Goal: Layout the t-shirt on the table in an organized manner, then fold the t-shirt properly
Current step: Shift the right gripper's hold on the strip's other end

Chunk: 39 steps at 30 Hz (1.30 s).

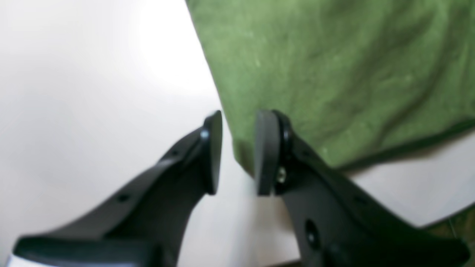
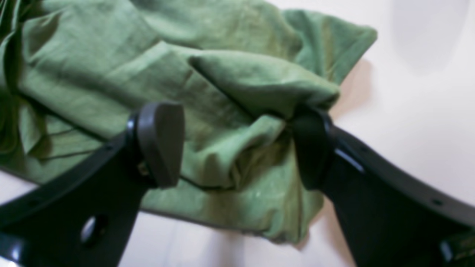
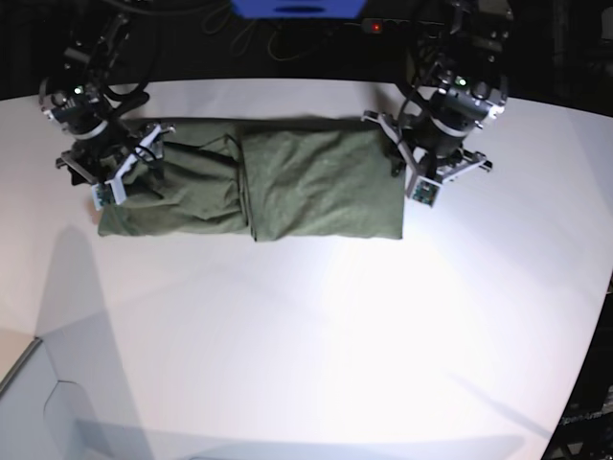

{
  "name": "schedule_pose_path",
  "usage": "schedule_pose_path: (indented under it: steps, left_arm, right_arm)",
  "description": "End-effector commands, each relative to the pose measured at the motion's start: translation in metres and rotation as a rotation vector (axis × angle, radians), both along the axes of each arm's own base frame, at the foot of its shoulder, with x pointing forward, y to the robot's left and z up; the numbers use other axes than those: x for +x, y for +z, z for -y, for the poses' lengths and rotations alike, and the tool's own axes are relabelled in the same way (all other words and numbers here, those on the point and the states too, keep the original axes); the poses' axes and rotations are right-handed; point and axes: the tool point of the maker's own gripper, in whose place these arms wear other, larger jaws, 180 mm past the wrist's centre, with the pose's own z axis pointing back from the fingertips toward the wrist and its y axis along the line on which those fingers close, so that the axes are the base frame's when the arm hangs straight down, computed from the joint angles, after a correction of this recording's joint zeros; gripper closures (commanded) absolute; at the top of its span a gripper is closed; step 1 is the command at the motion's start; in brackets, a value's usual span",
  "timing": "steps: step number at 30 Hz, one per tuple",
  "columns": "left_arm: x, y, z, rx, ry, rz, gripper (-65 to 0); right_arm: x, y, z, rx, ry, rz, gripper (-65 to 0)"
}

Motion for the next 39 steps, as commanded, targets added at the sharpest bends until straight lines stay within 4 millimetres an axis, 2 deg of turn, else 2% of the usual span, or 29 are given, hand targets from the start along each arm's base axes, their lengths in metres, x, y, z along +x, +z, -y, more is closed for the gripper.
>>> schedule_pose_path:
  steps: [1, 3, 6, 12, 16, 21, 26, 35, 39]
  left_arm:
    - [0.007, 0.007, 0.0, -0.007, 0.003, 0.033, -14.9]
    - [0.005, -0.001, -0.002, -0.003, 0.006, 0.011, -14.9]
    - [0.013, -0.009, -0.004, -0.001, 0.014, -0.001, -14.9]
    - [0.024, -0.03, -0.009, 0.008, 0.03, -0.049, -14.9]
    - [0.028, -0.034, -0.009, 0.011, 0.03, -0.057, -14.9]
    - [0.027, -0.034, -0.009, 0.011, 0.03, -0.059, -14.9]
    - [0.027, -0.035, -0.008, 0.011, 0.028, -0.061, -14.9]
    - [0.026, -0.035, -0.008, 0.011, 0.028, -0.062, -14.9]
    - [0.027, -0.035, -0.008, 0.011, 0.028, -0.061, -14.9]
  right_arm:
    - [0.013, 0.01, 0.001, 0.008, -0.002, 0.051, -46.4]
    - [0.018, 0.003, 0.0, 0.024, -0.007, 0.039, -46.4]
    - [0.025, -0.003, 0.002, 0.041, -0.014, 0.028, -46.4]
    - [0.029, -0.005, 0.025, 0.042, -0.078, 0.031, -46.5]
    - [0.029, -0.004, 0.037, 0.029, -0.095, 0.029, -46.5]
    - [0.025, -0.025, 0.045, 0.043, -0.099, -0.029, -46.5]
    - [0.025, -0.039, 0.046, 0.067, -0.104, -0.068, -46.5]
    - [0.022, -0.043, 0.042, 0.076, -0.101, -0.079, -46.3]
    - [0.022, -0.046, 0.031, 0.105, -0.1, -0.076, -46.0]
